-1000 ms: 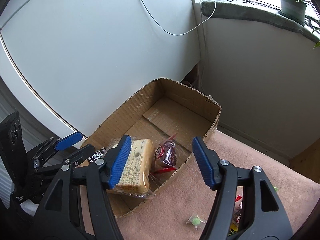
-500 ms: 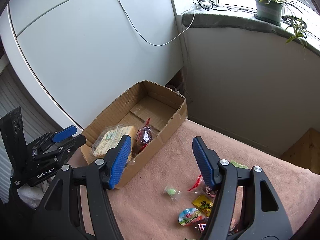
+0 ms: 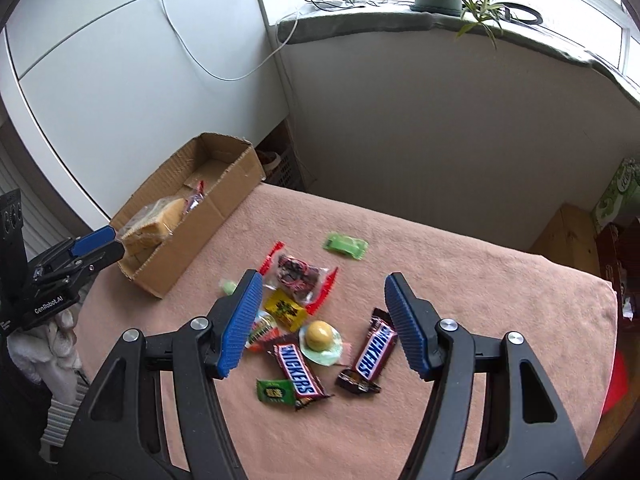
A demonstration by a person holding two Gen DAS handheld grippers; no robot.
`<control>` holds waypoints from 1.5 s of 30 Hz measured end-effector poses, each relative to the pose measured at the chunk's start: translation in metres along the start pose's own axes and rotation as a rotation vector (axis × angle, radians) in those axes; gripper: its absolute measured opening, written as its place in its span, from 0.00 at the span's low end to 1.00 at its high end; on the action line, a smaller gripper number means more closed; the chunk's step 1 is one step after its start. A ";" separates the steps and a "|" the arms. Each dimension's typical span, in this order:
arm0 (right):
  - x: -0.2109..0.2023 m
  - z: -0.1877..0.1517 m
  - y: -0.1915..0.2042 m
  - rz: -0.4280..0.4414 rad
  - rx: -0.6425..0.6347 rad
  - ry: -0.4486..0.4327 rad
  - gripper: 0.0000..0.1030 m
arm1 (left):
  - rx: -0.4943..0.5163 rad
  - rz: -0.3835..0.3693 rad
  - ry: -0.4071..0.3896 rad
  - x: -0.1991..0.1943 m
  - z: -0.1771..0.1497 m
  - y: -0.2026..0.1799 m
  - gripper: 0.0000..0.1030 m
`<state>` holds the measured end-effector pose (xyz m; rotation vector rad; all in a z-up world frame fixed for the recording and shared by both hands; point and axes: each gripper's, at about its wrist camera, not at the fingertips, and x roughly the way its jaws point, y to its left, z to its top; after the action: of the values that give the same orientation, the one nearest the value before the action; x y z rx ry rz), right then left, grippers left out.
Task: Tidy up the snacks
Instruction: 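Grasp the green-ball candy with the left gripper while the right grasps a Snickers bar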
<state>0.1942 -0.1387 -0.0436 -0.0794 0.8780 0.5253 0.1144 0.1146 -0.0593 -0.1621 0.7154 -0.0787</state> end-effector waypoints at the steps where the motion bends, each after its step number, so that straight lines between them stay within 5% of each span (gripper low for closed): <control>1: 0.001 -0.005 -0.008 -0.009 0.012 0.011 0.64 | 0.009 -0.008 0.007 0.001 -0.003 -0.005 0.52; 11: 0.032 -0.039 -0.053 0.010 0.127 0.110 0.64 | 0.044 -0.081 0.127 0.041 -0.028 -0.045 0.51; 14: 0.045 -0.045 -0.054 0.027 0.135 0.135 0.54 | 0.048 -0.102 0.175 0.055 -0.037 -0.051 0.45; 25: 0.074 -0.050 -0.060 0.063 0.186 0.188 0.52 | -0.065 -0.093 0.266 0.102 -0.043 -0.040 0.42; 33: 0.086 -0.046 -0.054 0.039 0.169 0.198 0.52 | -0.034 -0.067 0.263 0.113 -0.043 -0.045 0.42; 39: 0.094 -0.044 -0.047 0.001 0.125 0.211 0.51 | 0.060 -0.010 0.242 0.120 -0.042 -0.057 0.33; 44: 0.100 -0.044 -0.039 -0.040 0.065 0.227 0.32 | 0.110 0.002 0.225 0.121 -0.044 -0.060 0.28; 45: 0.100 -0.044 -0.038 -0.040 0.058 0.229 0.32 | 0.111 0.001 0.225 0.120 -0.044 -0.060 0.20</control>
<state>0.2329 -0.1438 -0.1524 -0.1053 1.1125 0.4581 0.1748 0.0353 -0.1591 -0.0465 0.9330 -0.1371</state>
